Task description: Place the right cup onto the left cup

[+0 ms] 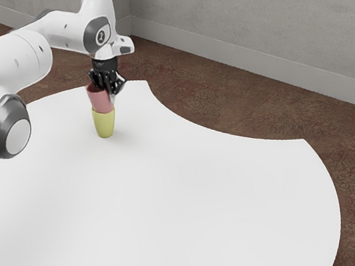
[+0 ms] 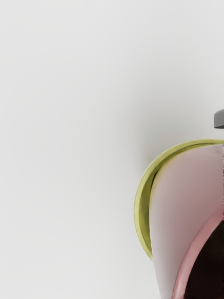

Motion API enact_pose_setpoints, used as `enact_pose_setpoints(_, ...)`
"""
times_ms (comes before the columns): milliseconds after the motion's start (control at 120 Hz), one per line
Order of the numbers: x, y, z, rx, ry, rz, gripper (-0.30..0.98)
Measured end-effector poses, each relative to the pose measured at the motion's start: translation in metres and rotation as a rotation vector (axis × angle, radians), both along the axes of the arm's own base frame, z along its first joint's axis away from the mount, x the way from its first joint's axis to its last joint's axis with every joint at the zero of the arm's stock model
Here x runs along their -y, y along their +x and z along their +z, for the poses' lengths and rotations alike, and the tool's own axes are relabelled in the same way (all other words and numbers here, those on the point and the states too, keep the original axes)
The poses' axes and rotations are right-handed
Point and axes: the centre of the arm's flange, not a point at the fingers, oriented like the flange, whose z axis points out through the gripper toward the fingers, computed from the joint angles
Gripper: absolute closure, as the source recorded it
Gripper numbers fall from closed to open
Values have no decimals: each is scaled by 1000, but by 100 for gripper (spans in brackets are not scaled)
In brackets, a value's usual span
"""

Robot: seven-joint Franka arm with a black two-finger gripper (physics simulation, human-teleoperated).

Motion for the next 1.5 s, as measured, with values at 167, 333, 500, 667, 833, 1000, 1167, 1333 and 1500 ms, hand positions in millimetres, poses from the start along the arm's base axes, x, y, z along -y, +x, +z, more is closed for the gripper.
enact_pose_setpoints(167,-1,1,-4,1,-2,-5,34)
enact_pose_setpoints(333,0,0,3,11,-4,-11,15)
enact_pose_setpoints(500,2,-4,34,37,-5,-17,7)
enact_pose_setpoints(667,4,-29,64,17,-37,-7,3)
enact_pose_setpoints(833,31,-74,90,-33,-77,-26,1)
enact_pose_setpoints(1000,98,-103,135,-21,-55,-133,1)
enact_pose_setpoints(1167,126,-135,185,13,-31,-190,0)
enact_pose_setpoints(1333,139,-154,217,27,-28,-218,0)
enact_pose_setpoints(1500,142,-159,220,16,-29,-226,0)
